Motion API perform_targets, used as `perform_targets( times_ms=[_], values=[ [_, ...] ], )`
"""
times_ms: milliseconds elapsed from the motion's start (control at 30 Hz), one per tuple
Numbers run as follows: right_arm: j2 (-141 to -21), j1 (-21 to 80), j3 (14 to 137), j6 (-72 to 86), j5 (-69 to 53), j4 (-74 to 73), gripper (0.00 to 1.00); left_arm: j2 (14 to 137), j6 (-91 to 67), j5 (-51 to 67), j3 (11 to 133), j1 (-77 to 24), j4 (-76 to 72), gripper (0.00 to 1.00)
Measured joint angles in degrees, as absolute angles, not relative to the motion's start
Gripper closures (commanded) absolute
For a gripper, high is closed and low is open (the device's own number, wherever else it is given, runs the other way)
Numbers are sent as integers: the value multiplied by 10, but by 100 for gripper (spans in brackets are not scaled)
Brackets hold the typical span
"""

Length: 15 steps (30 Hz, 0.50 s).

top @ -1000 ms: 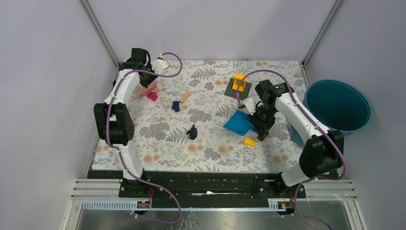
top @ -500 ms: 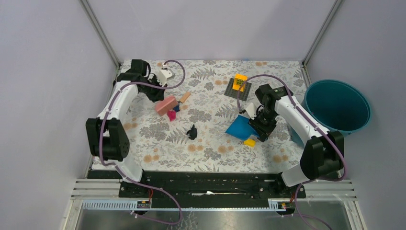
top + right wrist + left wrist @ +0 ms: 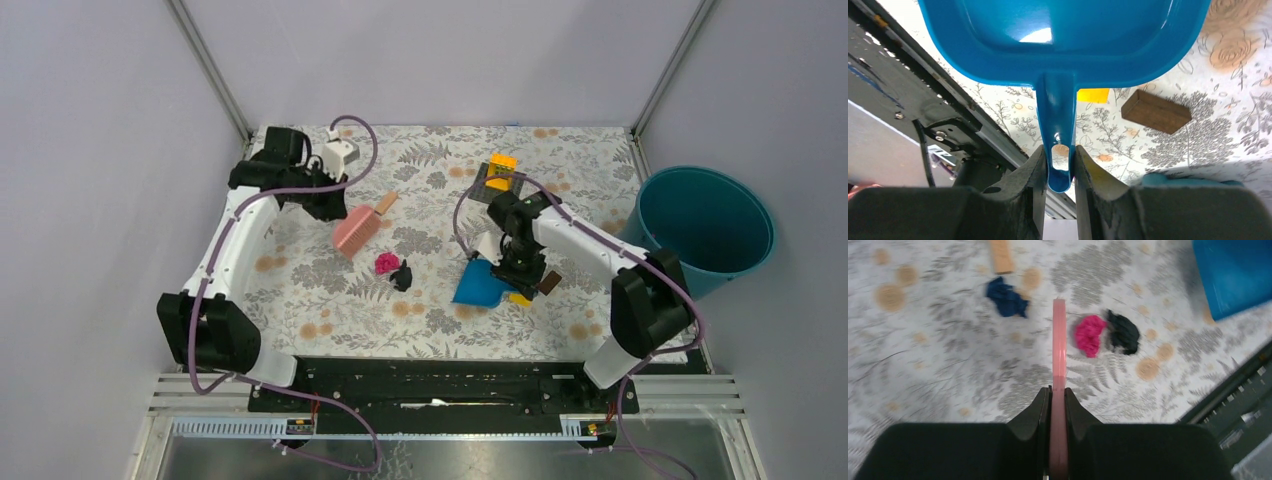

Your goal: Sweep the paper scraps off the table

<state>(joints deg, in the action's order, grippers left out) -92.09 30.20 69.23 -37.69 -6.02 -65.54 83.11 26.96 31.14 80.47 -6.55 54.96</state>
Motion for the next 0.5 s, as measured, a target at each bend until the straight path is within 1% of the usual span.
perform_targets(
  times_ms=[133, 233, 333, 500],
  values=[
    [-962, 344, 702, -381, -25, -637, 100, 873, 215, 190, 891, -65, 566, 100],
    [-1004, 382, 717, -380, 11, -619, 100, 907, 173, 116, 917, -64, 568, 100],
    [-1041, 416, 738, -372, 29, -608, 100, 920, 121, 76, 896, -63, 574, 100],
    [-1076, 449, 776, -350, 38, -599, 100, 920, 55, 80, 823, -65, 575, 100]
  ],
)
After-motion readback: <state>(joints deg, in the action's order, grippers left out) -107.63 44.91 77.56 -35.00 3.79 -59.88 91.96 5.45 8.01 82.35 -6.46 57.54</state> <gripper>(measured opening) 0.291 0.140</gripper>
